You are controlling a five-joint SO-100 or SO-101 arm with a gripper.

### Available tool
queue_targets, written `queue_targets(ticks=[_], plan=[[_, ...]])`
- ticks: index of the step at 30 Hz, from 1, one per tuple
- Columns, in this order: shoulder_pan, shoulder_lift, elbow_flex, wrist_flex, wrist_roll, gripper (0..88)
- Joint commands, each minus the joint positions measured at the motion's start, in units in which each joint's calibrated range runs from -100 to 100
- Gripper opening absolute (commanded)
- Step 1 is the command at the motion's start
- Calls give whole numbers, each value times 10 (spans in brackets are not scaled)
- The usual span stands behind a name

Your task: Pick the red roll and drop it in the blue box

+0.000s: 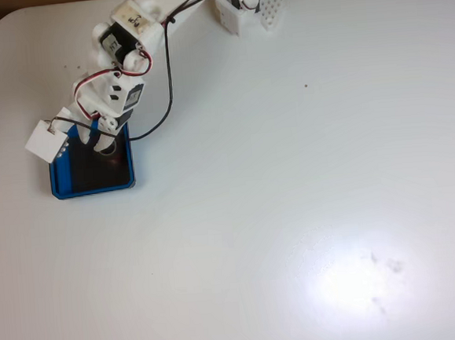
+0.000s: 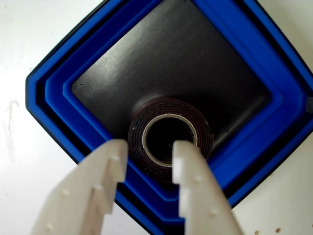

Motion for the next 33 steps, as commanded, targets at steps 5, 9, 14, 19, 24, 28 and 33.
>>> queue_targets(ticks=[5, 9, 14, 19, 24, 28, 33], plan=[[3, -101, 8, -2, -4, 88], [-3, -189, 91, -7, -4, 88], [-35, -307, 210, -8, -4, 88], [-69, -430, 350, -48, -4, 88], [-74, -555, 556, -193, 0, 88], [-74, -647, 723, -318, 1, 88], [-93, -750, 874, -398, 2, 89]])
